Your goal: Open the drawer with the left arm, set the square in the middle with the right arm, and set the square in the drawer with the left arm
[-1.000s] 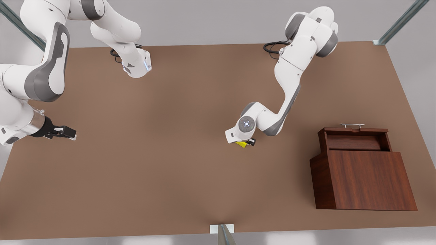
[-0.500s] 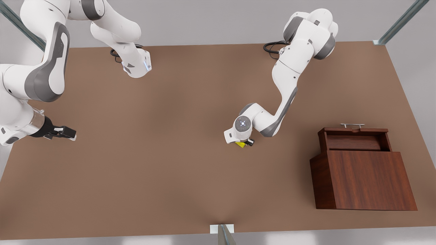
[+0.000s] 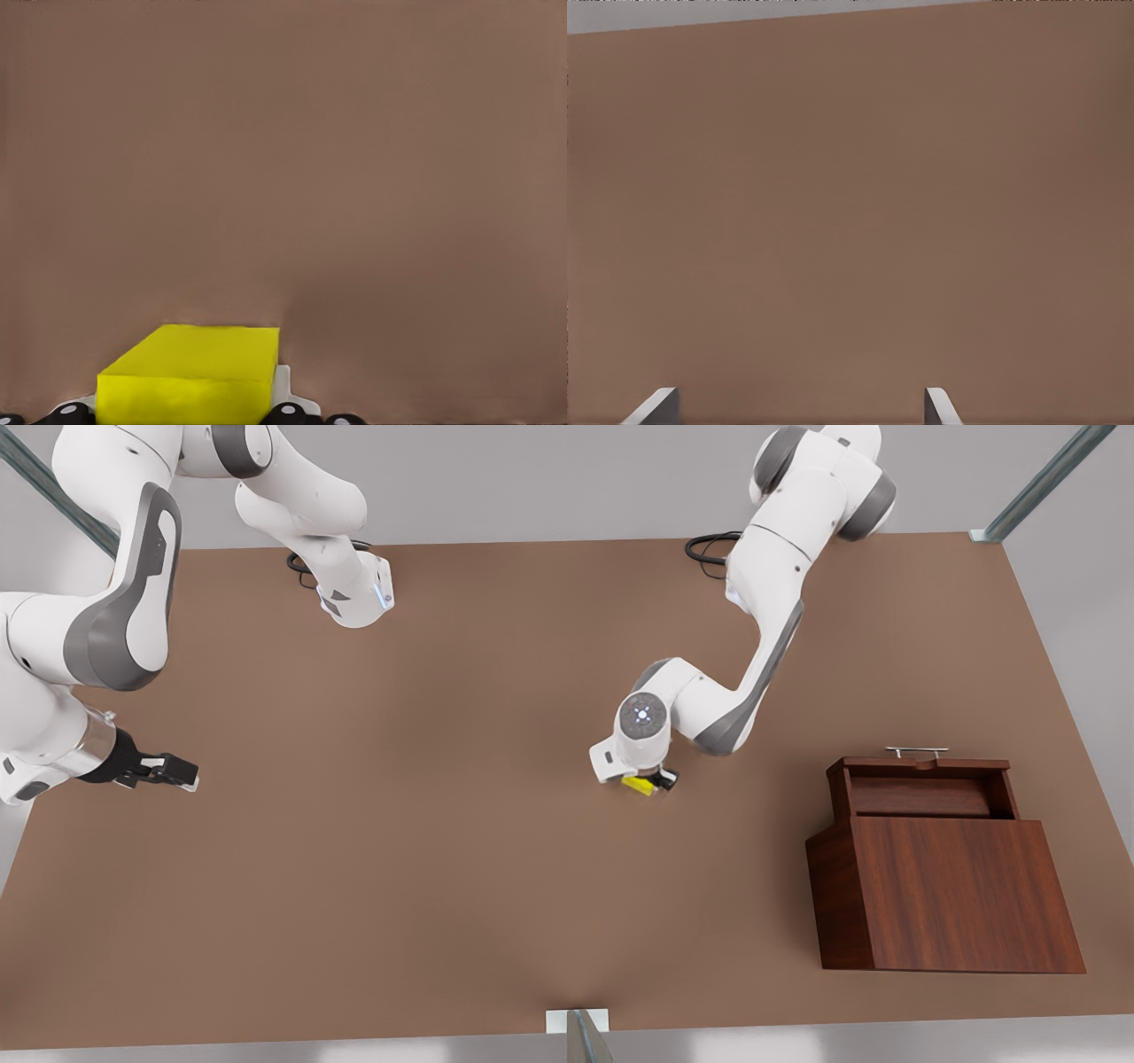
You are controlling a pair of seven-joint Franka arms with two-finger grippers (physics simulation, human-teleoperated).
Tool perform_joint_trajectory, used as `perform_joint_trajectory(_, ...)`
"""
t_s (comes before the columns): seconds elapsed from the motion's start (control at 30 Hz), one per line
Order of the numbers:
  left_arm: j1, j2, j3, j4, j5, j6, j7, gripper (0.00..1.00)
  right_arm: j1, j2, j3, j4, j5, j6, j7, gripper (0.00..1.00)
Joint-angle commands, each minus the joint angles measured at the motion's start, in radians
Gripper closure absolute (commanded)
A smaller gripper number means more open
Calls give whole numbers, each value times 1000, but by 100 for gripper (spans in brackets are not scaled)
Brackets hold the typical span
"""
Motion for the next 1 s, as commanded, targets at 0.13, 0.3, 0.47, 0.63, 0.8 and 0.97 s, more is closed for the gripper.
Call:
perform_joint_trajectory(0.13, 12, -93, 74, 95, -181, -200, 160, 29, 0, 1, 0, 0, 0, 6, 0, 0)
perform_joint_trajectory(0.3, 11, -119, 247, 95, -238, -206, 291, 29, 0, 0, 2, 0, 0, 6, 0, 0)
perform_joint_trajectory(0.47, 9, -141, 431, 87, -240, -252, 424, 29, 0, 0, 0, 0, -2, 5, 0, 0)
perform_joint_trajectory(0.63, 11, -141, 595, 79, -257, -254, 453, 29, 0, 1, 0, 0, 0, 6, 0, 0)
perform_joint_trajectory(0.8, 11, -138, 689, 66, -272, -281, 502, 28, 0, 1, 0, 0, 0, 6, 0, 0)
perform_joint_trajectory(0.97, 50, -100, 697, 67, -292, -248, 502, 27, 0, 0, 0, 0, -2, 5, 0, 0)
